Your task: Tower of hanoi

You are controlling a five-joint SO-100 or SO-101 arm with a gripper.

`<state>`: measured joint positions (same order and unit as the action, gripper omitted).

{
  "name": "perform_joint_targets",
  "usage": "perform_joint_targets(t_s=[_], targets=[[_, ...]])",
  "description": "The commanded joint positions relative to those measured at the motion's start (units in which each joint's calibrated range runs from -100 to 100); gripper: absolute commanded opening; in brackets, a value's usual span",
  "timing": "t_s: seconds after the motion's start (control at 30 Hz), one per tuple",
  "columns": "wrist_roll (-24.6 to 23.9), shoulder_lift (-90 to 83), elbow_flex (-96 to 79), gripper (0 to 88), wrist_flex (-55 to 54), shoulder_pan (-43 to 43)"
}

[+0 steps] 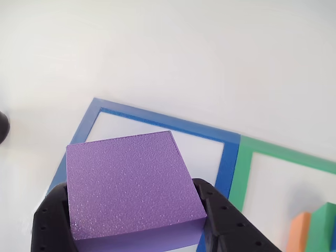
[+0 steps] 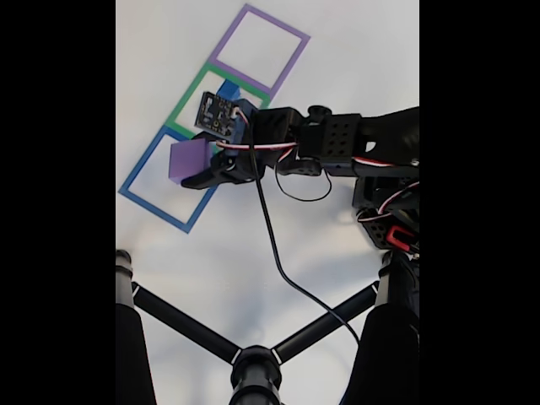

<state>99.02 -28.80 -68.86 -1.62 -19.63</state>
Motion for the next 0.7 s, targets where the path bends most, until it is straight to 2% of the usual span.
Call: perform_joint_targets(t_s=[0.0, 0.27, 0.67], targets=[[0.98, 10.85, -0.79, 7.8, -19.06, -0.77], [0.98, 31.84, 1.48, 8.0, -40.99, -0.38], [0.98, 47.39, 8.48, 8.0, -52.49, -1.6]])
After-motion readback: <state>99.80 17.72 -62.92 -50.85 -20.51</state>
